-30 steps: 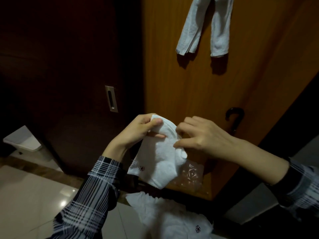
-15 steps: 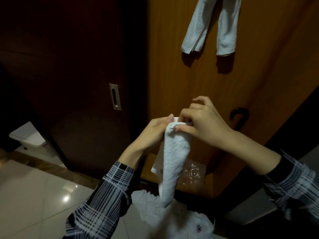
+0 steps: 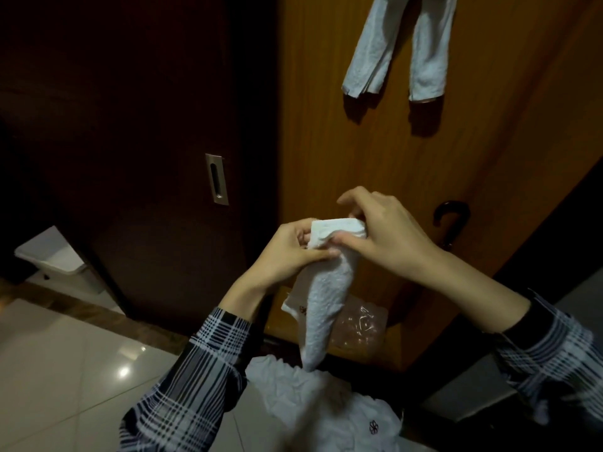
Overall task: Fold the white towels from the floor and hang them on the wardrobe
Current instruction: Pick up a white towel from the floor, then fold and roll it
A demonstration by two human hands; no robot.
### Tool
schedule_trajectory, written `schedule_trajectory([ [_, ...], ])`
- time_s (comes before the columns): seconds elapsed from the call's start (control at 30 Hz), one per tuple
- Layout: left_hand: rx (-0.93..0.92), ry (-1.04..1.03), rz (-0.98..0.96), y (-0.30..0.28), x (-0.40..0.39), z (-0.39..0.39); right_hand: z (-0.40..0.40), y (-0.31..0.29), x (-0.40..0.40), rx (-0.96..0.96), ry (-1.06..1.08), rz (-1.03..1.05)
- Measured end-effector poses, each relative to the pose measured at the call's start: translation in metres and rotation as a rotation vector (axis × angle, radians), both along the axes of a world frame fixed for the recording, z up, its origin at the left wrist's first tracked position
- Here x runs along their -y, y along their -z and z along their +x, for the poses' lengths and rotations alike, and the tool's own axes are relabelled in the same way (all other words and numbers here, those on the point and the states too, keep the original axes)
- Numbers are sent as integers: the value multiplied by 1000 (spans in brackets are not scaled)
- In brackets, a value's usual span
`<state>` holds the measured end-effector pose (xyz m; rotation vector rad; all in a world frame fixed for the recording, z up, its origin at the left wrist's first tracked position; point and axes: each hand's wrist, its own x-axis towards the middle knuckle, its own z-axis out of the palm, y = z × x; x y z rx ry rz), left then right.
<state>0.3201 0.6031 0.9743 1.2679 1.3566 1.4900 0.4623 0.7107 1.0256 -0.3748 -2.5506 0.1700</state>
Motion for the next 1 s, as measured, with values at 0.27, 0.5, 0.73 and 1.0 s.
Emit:
schedule_trajectory([
  [0.27, -407, -153, -59, 2, 3, 6, 3, -3, -1, -13, -87, -130],
  [0.5, -151, -45, -149, -6, 11, 18, 0, -31, -8, -101, -173, -568],
  [0.73, 230, -88, -61, -12, 11, 38, -8, -7, 6, -398, -238, -1225],
  [1.0, 352, -641, 110, -21, 6, 33, -2, 69, 38, -79, -8, -1545],
])
